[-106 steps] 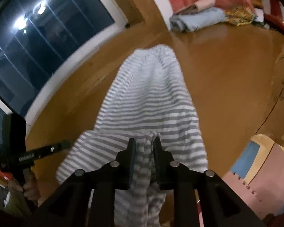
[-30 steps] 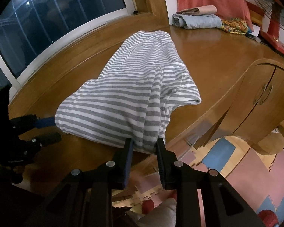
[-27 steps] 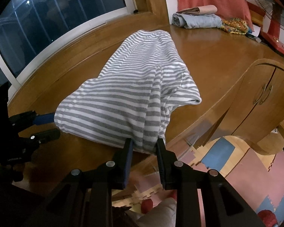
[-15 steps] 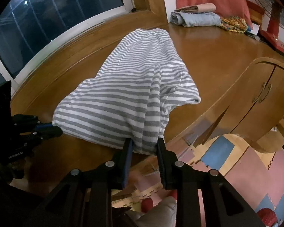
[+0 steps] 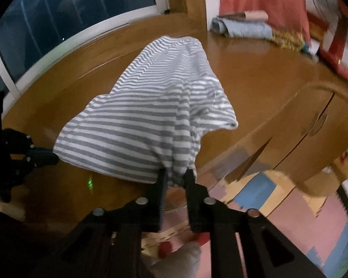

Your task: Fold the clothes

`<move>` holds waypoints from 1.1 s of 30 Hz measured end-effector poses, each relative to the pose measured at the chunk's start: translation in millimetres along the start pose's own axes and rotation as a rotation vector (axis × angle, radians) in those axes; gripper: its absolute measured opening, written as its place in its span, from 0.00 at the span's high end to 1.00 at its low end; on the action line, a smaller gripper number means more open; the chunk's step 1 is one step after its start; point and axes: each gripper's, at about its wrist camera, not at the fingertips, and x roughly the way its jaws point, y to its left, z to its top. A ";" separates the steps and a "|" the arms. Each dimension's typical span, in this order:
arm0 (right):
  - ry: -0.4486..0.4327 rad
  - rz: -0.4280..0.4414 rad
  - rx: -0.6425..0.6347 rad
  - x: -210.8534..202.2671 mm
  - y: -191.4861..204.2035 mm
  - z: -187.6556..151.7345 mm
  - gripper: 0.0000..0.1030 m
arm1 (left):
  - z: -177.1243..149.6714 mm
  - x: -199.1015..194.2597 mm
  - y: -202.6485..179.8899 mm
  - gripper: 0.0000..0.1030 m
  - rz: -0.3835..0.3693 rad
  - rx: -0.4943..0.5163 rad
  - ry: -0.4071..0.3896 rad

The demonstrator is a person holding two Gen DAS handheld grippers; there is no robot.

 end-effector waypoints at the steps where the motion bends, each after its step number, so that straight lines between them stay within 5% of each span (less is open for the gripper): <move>1: -0.004 0.003 0.013 -4.1 -3.5 1.0 0.80 | 1.5 -4.4 1.2 0.99 0.014 -0.013 -0.004; 4: -0.095 0.012 0.025 -26.8 -9.0 9.9 0.71 | 9.4 -15.7 6.7 0.90 0.024 -0.079 -0.033; 7: -0.159 0.051 0.036 -32.4 -10.3 21.3 0.67 | 27.3 -13.2 10.8 0.57 -0.010 -0.126 -0.085; 11: -0.167 0.103 0.022 -3.8 1.2 38.3 0.67 | 61.5 17.9 12.9 0.56 -0.046 -0.163 -0.130; 16: -0.136 0.092 -0.013 29.5 7.0 33.2 0.66 | 76.2 63.1 27.1 0.56 -0.095 -0.229 -0.043; 20: -0.127 0.101 0.041 27.8 -14.0 22.6 0.53 | 66.5 61.1 45.6 0.56 -0.140 -0.318 -0.023; 25: -0.138 0.093 0.021 11.7 -20.5 12.4 0.52 | 48.8 30.4 44.3 0.55 -0.009 -0.333 0.002; 28: -0.144 0.088 0.001 1.7 -22.2 6.3 0.51 | 35.5 13.8 29.6 0.39 0.088 -0.288 0.015; 33: -0.144 0.078 -0.051 -7.2 -17.7 -1.5 0.51 | 25.2 5.4 -4.0 0.32 0.191 -0.183 0.023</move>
